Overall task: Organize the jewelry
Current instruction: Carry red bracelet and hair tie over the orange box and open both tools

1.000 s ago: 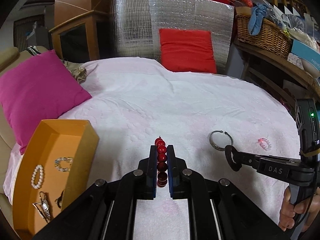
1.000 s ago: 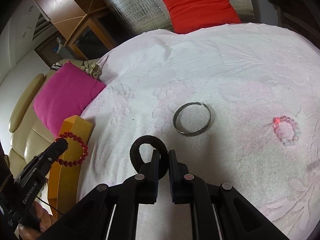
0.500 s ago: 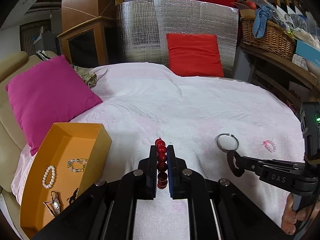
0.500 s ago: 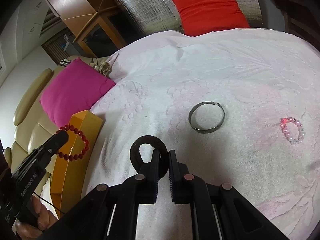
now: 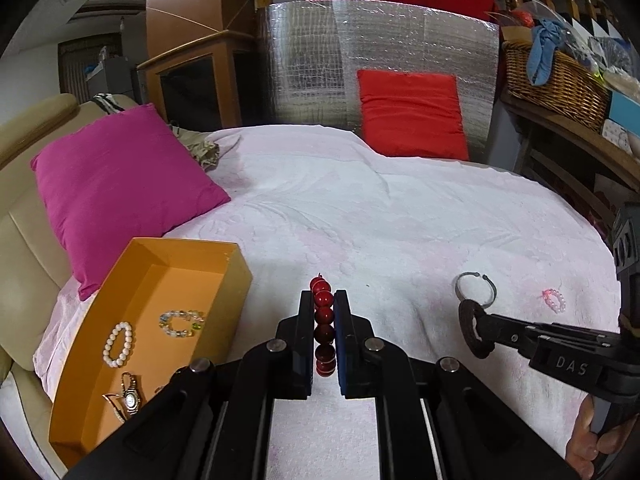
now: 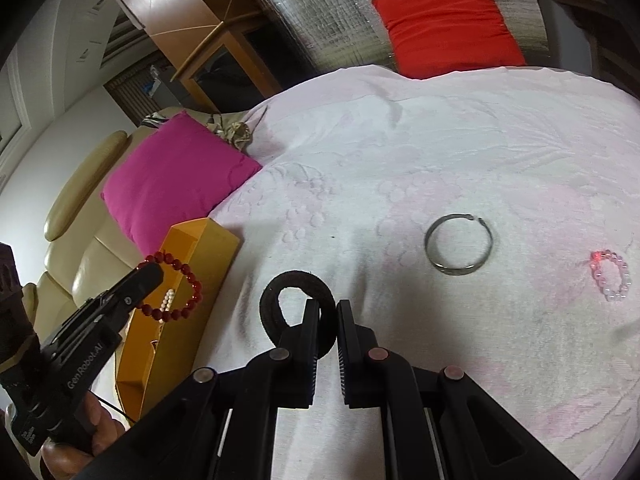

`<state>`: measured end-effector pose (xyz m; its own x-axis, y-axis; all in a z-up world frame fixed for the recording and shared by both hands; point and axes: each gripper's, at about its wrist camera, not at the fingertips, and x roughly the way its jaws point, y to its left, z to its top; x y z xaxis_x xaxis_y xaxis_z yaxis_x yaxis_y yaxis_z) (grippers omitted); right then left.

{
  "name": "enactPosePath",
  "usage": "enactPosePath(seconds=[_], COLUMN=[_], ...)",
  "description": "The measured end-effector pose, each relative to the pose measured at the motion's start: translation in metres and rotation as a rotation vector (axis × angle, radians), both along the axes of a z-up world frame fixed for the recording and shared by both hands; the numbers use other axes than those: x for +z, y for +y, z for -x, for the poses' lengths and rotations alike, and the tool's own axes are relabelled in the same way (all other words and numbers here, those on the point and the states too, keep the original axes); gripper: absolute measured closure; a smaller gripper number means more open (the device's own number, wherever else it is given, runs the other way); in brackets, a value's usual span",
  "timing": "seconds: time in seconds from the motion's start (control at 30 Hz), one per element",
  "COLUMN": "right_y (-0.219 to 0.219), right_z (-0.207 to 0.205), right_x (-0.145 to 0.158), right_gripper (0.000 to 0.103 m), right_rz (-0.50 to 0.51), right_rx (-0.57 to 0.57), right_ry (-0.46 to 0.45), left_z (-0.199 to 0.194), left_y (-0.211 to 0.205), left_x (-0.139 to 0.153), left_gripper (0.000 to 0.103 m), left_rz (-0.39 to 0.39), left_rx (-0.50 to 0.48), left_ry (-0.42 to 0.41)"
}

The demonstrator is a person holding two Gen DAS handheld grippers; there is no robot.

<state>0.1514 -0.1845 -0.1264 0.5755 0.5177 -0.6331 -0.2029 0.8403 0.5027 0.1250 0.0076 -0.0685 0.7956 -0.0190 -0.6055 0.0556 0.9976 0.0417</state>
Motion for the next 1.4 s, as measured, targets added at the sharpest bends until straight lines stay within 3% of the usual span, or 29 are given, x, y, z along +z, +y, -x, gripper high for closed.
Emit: enactPosePath(seconds=[0.43, 0.83, 1.1, 1.4], right_y=[0.04, 0.1, 0.167, 0.287], right_z=[0.0, 0.009, 0.006, -0.015], right_x=[0.01, 0.039, 0.054, 0.043], right_gripper=[0.093, 0.093, 0.093, 0.093], right_rz=[-0.023, -0.027, 0.028, 0.247], right_rx=[0.067, 0.178, 0.297, 0.46], right_ry=[-0.03, -0.112, -0.116, -0.051], left_z=[0.031, 0.088, 0.103, 0.091], left_y=[0.048, 0.159, 0.219, 0.251], left_x=[0.033, 0.06, 0.027, -0.029], left_gripper=[0.094, 0.094, 0.094, 0.094], left_rz=[0.04, 0.062, 0.079, 0.138], left_rx=[0.073, 0.235, 0.31, 0.35], left_ry=[-0.049, -0.108, -0.049, 0.067])
